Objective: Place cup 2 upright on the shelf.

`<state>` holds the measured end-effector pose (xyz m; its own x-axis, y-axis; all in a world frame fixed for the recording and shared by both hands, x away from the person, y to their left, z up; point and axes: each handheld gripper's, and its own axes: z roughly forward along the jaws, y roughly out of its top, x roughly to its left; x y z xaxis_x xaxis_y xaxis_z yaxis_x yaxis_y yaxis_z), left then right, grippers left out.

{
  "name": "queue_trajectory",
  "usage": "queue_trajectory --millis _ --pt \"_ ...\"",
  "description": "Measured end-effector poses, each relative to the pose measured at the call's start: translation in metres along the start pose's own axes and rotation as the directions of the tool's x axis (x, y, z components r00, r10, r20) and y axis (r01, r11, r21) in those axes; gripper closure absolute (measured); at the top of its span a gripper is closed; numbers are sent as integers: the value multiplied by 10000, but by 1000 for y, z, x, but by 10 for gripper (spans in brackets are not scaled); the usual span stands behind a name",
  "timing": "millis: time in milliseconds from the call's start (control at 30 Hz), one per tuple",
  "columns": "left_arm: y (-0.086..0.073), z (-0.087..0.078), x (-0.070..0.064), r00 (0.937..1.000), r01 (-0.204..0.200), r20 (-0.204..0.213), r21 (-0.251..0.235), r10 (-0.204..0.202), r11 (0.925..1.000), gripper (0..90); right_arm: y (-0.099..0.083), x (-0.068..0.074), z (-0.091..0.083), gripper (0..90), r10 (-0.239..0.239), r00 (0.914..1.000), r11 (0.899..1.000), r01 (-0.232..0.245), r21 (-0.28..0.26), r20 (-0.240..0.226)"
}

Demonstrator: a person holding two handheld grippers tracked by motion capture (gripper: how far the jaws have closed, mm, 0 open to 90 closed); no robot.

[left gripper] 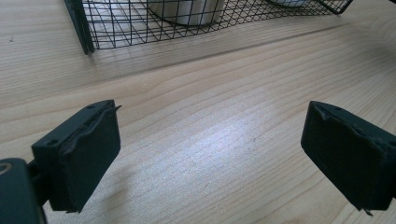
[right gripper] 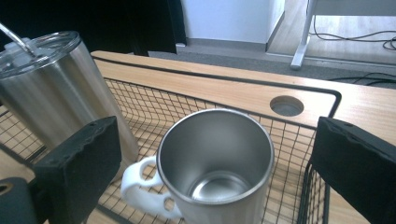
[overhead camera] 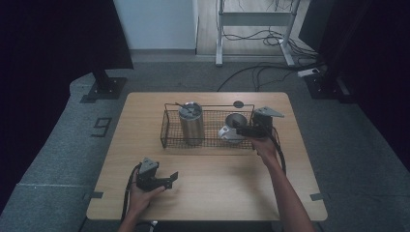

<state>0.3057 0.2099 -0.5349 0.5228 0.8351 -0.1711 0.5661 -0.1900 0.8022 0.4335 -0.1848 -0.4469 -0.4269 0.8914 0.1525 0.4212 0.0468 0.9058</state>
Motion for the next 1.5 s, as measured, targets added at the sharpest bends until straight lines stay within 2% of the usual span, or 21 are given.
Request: queue_trajectory --millis 267,667,1067,1300,1500 --pt "0 0 -2 10000 6 -4 -10 -6 10000 49 -13 -4 -21 36 -68 9997 9999 65 -143 -219" --pt "0 1 -5 10000 -64 -2 11 64 10000 49 -41 -13 -54 63 -218 9987 9997 224 115 -468" --pt "-1 3 -7 9999 -145 -6 86 145 9999 50 -97 -18 -87 125 -199 9988 9985 221 492 -447" --pt "-1 4 -8 9998 -206 -12 187 206 9996 52 -125 -21 -101 130 -7 9993 9963 40 854 -379" --pt "-2 5 -9 9997 -237 -17 226 238 9995 55 -142 -23 -107 131 36 9993 9939 5 1105 -369"
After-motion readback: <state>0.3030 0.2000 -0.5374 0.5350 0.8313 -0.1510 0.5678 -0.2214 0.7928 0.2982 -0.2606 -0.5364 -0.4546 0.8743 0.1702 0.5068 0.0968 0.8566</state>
